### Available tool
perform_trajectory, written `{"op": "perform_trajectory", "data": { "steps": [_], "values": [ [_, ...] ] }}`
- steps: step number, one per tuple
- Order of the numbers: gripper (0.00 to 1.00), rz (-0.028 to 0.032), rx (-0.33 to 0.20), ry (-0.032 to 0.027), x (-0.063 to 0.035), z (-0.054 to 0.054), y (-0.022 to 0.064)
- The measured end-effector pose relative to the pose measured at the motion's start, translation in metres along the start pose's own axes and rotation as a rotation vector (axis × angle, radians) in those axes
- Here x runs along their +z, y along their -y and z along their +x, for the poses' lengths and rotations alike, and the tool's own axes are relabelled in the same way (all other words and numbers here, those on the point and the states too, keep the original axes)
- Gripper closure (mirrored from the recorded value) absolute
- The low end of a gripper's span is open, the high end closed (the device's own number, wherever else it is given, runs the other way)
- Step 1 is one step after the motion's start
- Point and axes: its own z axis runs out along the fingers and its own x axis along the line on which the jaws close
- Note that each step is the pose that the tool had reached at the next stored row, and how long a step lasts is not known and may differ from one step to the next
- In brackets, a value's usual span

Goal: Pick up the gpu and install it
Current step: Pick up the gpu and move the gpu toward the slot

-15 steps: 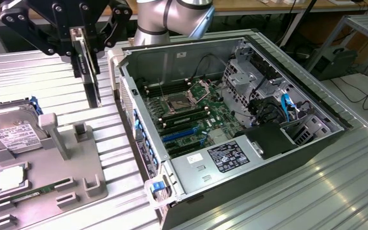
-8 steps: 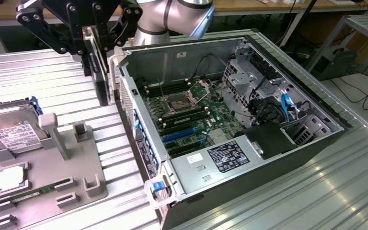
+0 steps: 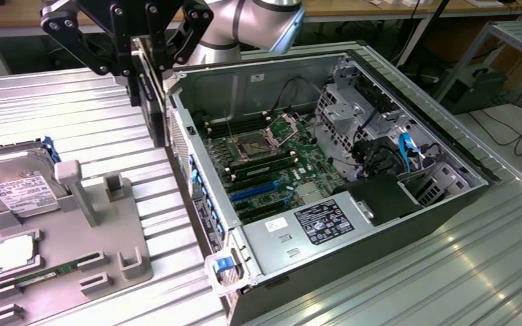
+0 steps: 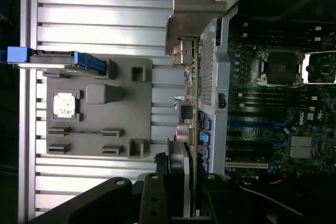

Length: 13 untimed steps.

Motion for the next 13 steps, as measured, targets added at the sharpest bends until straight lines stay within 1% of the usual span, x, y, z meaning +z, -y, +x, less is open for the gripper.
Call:
{"op": "perform_trajectory", "data": {
  "steps": [13],
  "values": [
    [0.71,0.0000,0.000,0.0000,0.0001,-0.021,0.0008]
  ]
}}
